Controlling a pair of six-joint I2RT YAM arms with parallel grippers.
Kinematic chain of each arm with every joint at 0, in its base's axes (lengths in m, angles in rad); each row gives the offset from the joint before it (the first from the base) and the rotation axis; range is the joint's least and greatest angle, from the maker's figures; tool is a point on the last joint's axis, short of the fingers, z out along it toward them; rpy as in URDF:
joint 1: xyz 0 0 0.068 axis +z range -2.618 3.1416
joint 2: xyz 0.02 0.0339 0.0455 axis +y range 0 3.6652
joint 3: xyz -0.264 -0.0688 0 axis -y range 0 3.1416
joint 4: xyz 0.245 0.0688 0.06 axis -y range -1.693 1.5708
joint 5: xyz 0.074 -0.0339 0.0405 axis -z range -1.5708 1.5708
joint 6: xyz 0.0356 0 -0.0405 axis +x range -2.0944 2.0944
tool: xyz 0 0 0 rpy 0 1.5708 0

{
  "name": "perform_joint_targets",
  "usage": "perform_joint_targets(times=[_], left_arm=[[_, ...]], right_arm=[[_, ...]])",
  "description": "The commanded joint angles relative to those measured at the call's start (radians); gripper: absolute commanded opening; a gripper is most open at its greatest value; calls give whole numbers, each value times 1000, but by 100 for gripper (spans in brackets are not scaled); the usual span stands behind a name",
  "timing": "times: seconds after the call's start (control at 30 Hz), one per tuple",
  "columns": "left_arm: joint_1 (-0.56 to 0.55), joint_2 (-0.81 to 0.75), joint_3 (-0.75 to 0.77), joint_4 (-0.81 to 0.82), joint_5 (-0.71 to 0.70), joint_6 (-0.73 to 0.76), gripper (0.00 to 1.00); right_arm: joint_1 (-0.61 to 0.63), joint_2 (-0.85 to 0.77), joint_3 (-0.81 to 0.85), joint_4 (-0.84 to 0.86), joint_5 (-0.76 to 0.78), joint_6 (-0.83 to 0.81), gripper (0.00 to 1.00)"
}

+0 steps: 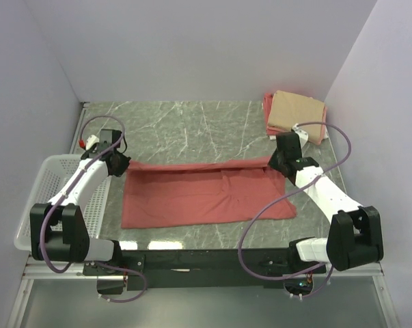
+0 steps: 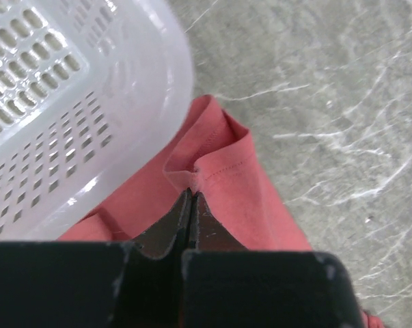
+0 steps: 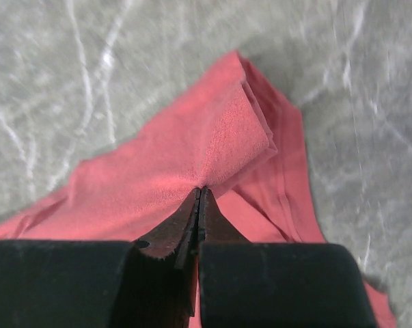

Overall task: Fold and stack the t-shirts
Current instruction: Fold the tshirt

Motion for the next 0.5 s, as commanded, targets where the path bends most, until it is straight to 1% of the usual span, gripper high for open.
perform_joint_targets(times=[0.0, 0.2, 0.33, 0.47], left_arm=[[6, -53, -62, 14, -5, -18, 1], [6, -105, -156, 40, -2, -36, 1], [6, -129, -205, 58, 4, -49, 1], [6, -131, -223, 65, -1, -49, 1]], right_arm=[[-2, -44, -60, 28, 17, 29, 0], [-2, -78, -163, 84, -40, 59, 0], [-2, -71, -196, 107, -71, 75, 0], [-2, -68, -218, 134, -98, 87, 0]])
